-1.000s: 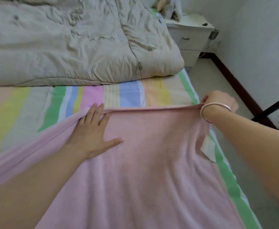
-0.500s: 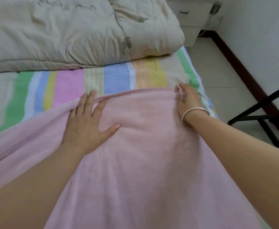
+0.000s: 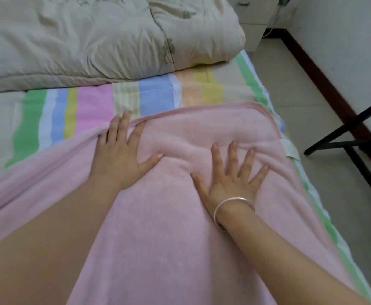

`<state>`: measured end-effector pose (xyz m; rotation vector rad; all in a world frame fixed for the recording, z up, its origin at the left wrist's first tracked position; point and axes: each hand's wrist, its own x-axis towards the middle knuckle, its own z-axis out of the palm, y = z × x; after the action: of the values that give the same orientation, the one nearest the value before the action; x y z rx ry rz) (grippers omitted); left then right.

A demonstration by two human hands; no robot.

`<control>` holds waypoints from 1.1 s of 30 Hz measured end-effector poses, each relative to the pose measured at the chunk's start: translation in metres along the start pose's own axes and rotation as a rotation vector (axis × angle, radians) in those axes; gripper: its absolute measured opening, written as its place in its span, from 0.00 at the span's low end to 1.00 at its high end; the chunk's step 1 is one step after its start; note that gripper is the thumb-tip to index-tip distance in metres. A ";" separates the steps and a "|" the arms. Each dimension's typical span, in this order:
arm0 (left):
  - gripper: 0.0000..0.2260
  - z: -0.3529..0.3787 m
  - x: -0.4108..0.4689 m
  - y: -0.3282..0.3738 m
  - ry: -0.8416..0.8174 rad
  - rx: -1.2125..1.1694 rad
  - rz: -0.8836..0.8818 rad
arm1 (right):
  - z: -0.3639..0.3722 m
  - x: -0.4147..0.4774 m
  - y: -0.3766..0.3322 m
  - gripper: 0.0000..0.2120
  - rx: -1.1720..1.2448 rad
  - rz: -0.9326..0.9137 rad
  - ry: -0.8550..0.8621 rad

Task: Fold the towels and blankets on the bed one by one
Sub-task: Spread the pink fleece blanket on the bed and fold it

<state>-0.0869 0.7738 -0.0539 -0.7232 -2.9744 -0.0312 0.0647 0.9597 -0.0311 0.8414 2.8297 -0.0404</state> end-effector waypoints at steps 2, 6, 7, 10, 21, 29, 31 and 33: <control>0.46 -0.005 0.001 0.002 -0.021 0.017 -0.011 | 0.000 0.005 -0.001 0.38 -0.001 -0.002 0.019; 0.35 -0.028 -0.021 0.023 -0.077 0.091 -0.109 | -0.004 0.006 -0.003 0.38 -0.017 0.000 -0.026; 0.31 -0.036 -0.037 0.031 -0.066 0.076 -0.134 | -0.008 0.004 -0.003 0.38 -0.012 0.004 -0.041; 0.25 -0.044 -0.110 0.052 -0.005 -0.070 -0.121 | -0.020 -0.015 0.001 0.37 0.058 0.012 -0.084; 0.29 -0.085 -0.396 0.085 -0.076 -0.154 0.019 | 0.021 -0.341 0.125 0.35 -0.003 0.039 -0.118; 0.28 -0.109 -0.602 0.123 -0.173 -0.172 0.126 | 0.060 -0.540 0.224 0.37 0.087 0.355 -0.113; 0.28 -0.112 -0.636 0.128 -0.201 -0.182 0.164 | 0.069 -0.568 0.236 0.35 0.133 0.430 -0.104; 0.28 -0.117 -0.671 0.134 -0.223 -0.180 0.200 | 0.076 -0.601 0.245 0.33 0.170 0.480 -0.091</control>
<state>0.5775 0.5815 0.0068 -1.1114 -3.1183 -0.2227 0.7046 0.8356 0.0136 1.4893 2.4919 -0.2460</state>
